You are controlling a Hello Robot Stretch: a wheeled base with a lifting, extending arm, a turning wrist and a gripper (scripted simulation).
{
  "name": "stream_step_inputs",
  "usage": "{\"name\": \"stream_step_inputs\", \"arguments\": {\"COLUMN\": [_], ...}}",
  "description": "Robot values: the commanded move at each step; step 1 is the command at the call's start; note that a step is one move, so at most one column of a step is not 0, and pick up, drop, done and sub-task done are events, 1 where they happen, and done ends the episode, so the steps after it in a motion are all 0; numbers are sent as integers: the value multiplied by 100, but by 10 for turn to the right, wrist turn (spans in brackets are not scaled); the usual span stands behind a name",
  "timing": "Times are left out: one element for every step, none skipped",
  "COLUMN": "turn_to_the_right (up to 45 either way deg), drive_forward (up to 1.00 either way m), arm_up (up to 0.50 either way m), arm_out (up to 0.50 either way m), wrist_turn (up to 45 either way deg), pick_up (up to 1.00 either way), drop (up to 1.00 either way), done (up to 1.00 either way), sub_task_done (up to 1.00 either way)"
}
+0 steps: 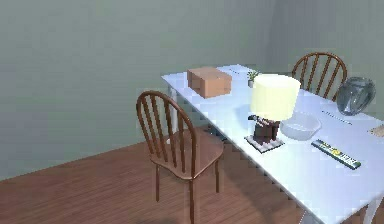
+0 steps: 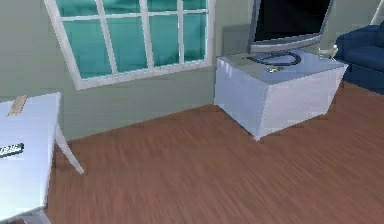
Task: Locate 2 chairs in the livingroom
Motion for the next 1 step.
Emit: {"name": "stream_step_inputs", "arguments": {"turn_to_the_right": [450], "drive_forward": [0], "arm_up": [0], "arm_out": [0], "wrist_turn": [0], "pick_up": [0], "drop": [0], "done": [0], "sub_task_done": [0]}}
